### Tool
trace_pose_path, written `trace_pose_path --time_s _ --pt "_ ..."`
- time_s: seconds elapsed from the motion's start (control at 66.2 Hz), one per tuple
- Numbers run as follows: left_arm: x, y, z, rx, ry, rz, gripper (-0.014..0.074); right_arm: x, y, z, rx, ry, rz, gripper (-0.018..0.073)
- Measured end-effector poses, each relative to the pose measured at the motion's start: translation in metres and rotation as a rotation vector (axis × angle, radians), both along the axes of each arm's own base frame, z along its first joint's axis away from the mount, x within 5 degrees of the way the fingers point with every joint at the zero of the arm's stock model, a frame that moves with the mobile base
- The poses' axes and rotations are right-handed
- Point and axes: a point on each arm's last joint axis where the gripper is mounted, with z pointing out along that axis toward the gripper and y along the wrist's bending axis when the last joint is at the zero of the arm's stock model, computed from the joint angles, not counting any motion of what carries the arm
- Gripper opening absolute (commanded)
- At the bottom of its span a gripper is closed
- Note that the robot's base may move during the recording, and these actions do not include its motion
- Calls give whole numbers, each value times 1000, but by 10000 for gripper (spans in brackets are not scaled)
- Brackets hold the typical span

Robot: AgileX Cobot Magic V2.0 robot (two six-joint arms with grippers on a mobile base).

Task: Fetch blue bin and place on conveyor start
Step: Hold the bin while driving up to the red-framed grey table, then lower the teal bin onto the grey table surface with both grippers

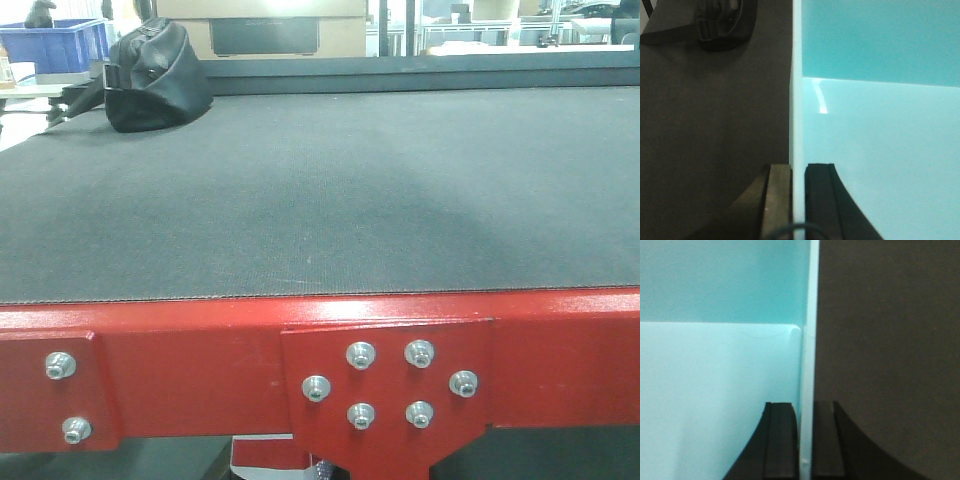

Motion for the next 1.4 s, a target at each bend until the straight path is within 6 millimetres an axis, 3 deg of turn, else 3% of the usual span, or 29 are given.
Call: trace_pose_path --time_s 0.906,1.118,1.405 --pt "2 -2 -3 2 1 -4 -111 6 3 -4 2 -1 0 -158" --pt "23 -11 -42 44 43 -14 -111 36 12 -37 -31 74 -34 -159" --pt "51 -7 -107 48 129 9 -111 61 22 -118 -33 129 -1 -159"
